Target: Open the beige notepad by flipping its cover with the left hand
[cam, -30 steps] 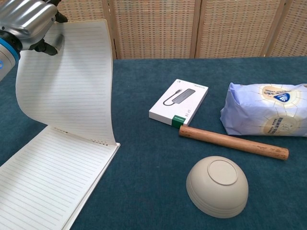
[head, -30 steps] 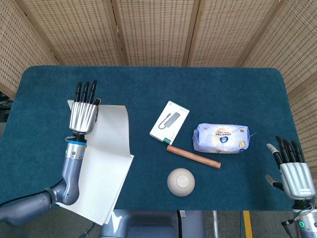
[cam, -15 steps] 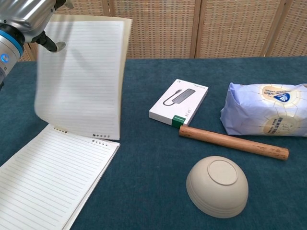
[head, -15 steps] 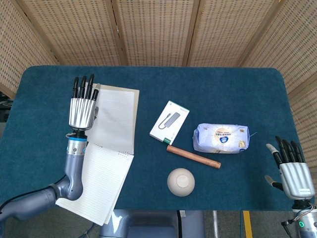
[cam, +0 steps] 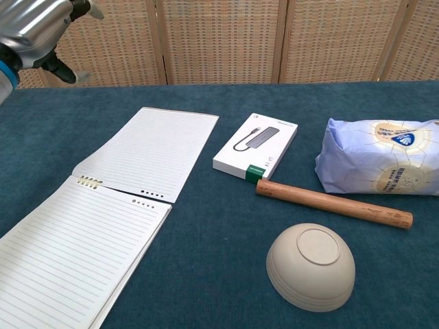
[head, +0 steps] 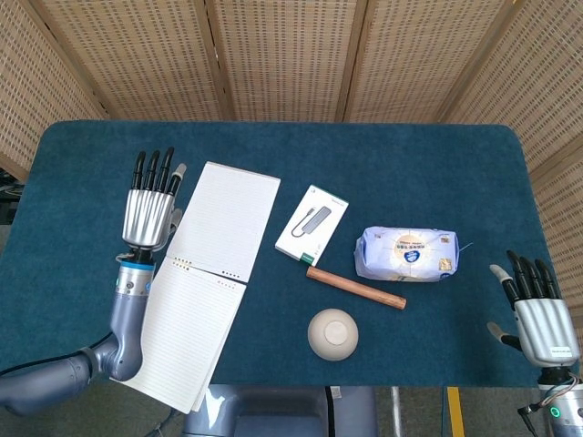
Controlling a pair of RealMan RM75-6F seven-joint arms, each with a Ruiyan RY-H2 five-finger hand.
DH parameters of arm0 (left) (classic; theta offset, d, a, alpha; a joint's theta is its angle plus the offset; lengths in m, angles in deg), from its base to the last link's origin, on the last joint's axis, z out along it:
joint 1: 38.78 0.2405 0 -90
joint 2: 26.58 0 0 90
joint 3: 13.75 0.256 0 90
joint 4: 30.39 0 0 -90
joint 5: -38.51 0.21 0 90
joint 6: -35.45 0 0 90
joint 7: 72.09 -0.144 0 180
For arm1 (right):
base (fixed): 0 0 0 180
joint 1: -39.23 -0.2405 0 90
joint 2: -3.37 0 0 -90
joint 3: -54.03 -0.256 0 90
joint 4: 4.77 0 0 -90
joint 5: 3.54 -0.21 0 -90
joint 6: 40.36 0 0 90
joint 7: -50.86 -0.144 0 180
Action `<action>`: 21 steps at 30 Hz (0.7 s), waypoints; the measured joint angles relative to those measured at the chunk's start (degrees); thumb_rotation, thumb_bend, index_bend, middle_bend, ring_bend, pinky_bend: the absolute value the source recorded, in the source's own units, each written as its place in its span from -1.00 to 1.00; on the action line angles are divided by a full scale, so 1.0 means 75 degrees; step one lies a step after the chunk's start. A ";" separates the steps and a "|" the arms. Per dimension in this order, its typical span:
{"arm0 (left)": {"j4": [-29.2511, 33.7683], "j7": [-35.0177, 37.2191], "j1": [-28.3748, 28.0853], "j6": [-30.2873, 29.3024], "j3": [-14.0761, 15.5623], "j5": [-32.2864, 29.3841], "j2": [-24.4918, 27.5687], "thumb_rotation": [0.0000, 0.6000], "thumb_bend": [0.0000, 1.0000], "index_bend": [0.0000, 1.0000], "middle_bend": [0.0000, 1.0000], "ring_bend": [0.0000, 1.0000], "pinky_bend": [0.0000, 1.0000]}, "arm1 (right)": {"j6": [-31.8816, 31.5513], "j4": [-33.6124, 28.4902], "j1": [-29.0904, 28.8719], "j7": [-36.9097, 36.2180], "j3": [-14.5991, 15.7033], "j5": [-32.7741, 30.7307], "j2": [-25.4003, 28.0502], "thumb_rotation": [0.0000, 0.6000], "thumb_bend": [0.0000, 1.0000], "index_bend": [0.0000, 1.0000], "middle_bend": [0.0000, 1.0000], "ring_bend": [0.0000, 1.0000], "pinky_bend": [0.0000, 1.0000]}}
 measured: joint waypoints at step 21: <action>0.2333 0.2788 0.3265 -0.1538 0.3610 0.1773 0.1983 1.00 -0.91 -1.00 -1.00 -1.00 -1.00 | 0.0064 -0.0123 0.0027 0.0270 0.0028 -0.0105 -0.0015 1.00 -0.84 -0.72 -1.00 -1.00 -1.00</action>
